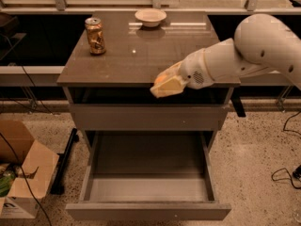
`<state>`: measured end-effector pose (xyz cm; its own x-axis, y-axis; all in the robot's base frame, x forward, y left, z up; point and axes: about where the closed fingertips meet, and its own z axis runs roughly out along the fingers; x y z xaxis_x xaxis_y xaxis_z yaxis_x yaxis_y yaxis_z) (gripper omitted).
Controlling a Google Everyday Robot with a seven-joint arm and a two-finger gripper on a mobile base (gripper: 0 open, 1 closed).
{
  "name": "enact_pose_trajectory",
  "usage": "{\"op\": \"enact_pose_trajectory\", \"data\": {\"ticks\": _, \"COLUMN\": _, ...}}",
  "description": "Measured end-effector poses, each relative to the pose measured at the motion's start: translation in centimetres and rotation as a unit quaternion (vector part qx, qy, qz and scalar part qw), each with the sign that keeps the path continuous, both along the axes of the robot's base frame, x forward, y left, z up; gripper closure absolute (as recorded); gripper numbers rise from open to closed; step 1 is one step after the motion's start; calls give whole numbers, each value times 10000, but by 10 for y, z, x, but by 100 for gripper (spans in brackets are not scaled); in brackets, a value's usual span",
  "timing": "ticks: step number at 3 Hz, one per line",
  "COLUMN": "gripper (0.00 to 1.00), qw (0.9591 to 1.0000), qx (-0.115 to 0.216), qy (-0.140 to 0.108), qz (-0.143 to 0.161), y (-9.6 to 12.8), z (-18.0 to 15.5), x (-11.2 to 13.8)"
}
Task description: Place orange into middle drawer
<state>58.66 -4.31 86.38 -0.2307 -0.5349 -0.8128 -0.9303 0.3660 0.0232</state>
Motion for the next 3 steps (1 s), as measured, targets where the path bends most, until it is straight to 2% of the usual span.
{"op": "enact_pose_trajectory", "data": {"ticks": 1, "gripper": 100, "qw": 9977, "qx": -138, "qy": 663, "qz": -15, "y": 2, "z": -37, "x": -56}}
{"op": "enact_pose_trajectory", "data": {"ticks": 2, "gripper": 100, "qw": 9916, "qx": -254, "qy": 1246, "qz": -217, "y": -4, "z": -87, "x": -93}}
{"op": "enact_pose_trajectory", "data": {"ticks": 3, "gripper": 100, "qw": 9876, "qx": -227, "qy": 1454, "qz": -553, "y": -19, "z": -134, "x": -86}}
